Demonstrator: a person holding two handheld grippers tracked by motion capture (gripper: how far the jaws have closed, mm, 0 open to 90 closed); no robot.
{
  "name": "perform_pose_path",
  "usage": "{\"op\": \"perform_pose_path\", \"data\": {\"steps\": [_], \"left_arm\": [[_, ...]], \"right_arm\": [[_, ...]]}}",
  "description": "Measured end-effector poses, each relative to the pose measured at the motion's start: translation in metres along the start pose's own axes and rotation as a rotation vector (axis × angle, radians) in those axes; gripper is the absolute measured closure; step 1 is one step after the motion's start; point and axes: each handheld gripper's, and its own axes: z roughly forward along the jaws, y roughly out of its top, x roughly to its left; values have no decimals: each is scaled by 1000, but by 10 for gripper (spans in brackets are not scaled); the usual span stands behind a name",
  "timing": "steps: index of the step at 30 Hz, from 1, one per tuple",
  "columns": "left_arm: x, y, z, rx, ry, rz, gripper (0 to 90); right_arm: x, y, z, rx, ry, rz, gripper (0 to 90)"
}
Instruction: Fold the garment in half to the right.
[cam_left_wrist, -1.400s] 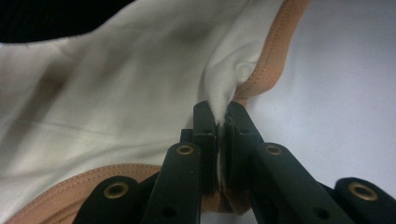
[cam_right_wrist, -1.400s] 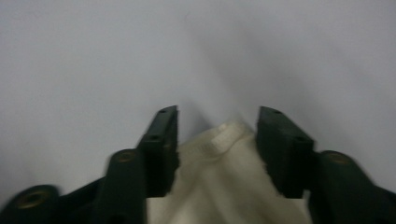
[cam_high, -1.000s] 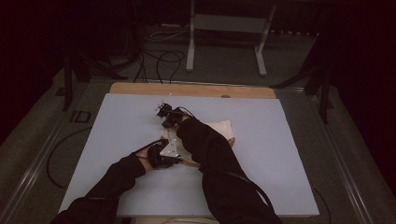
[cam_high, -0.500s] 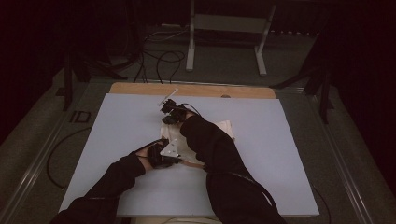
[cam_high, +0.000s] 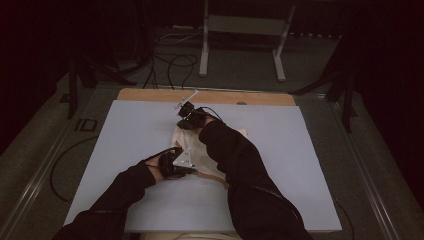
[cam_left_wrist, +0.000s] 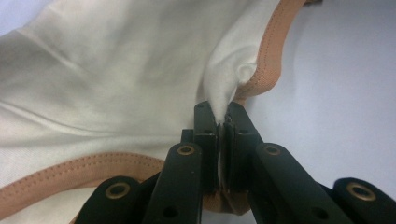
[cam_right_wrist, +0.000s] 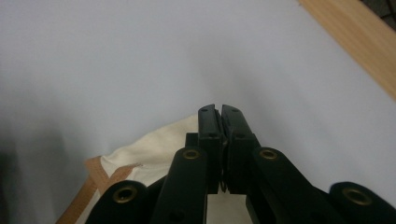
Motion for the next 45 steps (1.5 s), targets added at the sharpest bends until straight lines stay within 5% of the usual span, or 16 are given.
{"op": "perform_pose_path", "data": {"steps": [20, 45], "left_arm": [[-6, 31, -14, 55, 5, 131, 859], [-9, 69, -5, 110, -54, 190, 857]], "right_arm": [[-5, -12, -58, -83, -34, 6, 881], [-20, -59, -99, -165, -64, 99, 881]]}}
